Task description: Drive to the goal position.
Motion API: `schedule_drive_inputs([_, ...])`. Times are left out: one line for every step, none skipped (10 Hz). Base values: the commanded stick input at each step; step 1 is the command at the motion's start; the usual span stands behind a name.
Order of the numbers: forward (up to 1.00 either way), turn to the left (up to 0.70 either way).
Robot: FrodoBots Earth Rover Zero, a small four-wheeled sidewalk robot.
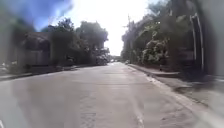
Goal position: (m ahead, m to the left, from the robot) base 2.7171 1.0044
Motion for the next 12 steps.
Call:
schedule_drive_inputs([0.7,-0.34])
schedule_drive_inputs([0.7,-0.28])
schedule_drive_inputs([0.7,-0.12])
schedule_drive_inputs([0.7,-0.03])
schedule_drive_inputs([0.7,-0.03])
schedule_drive_inputs([0.7,-0.03])
schedule_drive_inputs([0.54,-0.03])
schedule_drive_inputs([0.18,-0.03])
schedule_drive_inputs([0.04,-0.05])
schedule_drive_inputs([0.0,-0.05])
schedule_drive_inputs([0.0,-0.05])
schedule_drive_inputs([0.0,-0.05])
